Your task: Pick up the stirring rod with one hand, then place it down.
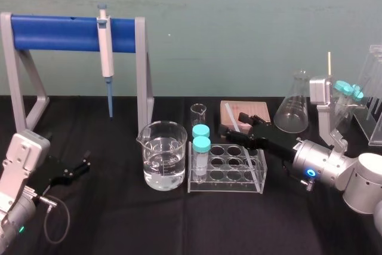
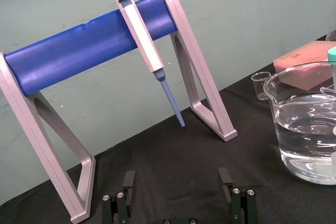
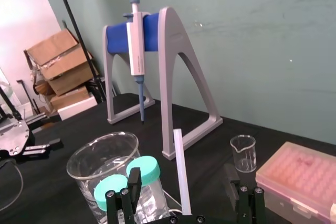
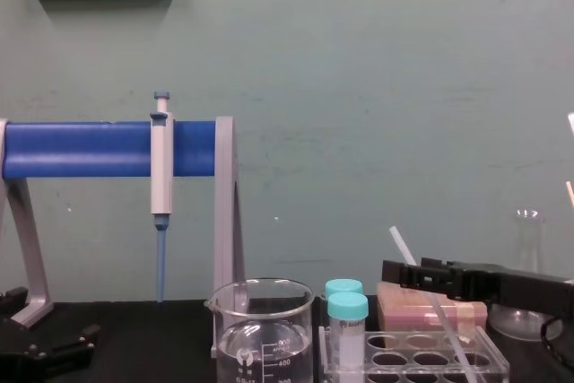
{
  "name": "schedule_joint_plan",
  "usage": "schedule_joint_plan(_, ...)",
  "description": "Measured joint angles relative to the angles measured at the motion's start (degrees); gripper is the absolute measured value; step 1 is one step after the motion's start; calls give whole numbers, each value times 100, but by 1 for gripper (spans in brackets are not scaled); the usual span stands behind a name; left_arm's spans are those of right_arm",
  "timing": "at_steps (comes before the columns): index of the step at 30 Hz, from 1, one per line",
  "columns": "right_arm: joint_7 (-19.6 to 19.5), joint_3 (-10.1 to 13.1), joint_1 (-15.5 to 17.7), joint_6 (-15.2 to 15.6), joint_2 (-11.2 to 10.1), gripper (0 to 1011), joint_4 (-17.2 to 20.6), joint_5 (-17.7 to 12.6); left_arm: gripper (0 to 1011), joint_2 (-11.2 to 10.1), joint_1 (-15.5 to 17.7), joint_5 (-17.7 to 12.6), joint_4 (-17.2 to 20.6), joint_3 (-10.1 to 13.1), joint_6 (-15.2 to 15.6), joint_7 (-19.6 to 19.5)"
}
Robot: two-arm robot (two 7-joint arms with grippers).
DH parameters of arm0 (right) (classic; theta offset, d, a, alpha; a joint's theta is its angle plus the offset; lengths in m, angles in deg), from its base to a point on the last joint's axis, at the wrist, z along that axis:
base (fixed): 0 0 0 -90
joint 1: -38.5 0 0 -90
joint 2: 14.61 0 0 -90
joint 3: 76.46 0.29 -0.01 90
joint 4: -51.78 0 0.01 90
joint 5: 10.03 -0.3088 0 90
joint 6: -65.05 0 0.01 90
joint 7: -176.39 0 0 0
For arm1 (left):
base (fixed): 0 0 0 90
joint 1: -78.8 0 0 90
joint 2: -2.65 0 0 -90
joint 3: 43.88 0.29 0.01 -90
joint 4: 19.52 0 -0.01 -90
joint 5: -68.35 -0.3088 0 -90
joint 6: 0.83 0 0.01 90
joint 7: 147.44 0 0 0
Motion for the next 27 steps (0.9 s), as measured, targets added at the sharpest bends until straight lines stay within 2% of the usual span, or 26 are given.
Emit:
schedule_joint_plan(6, -166, -41, 2, 42, -22, 1000, 15, 79, 1000, 0, 0, 0, 0, 0, 0, 0)
schedule_joint_plan(27, -140, -36, 13, 33, -24, 997, 24, 75, 1000, 0, 0, 0, 0, 0, 0, 0)
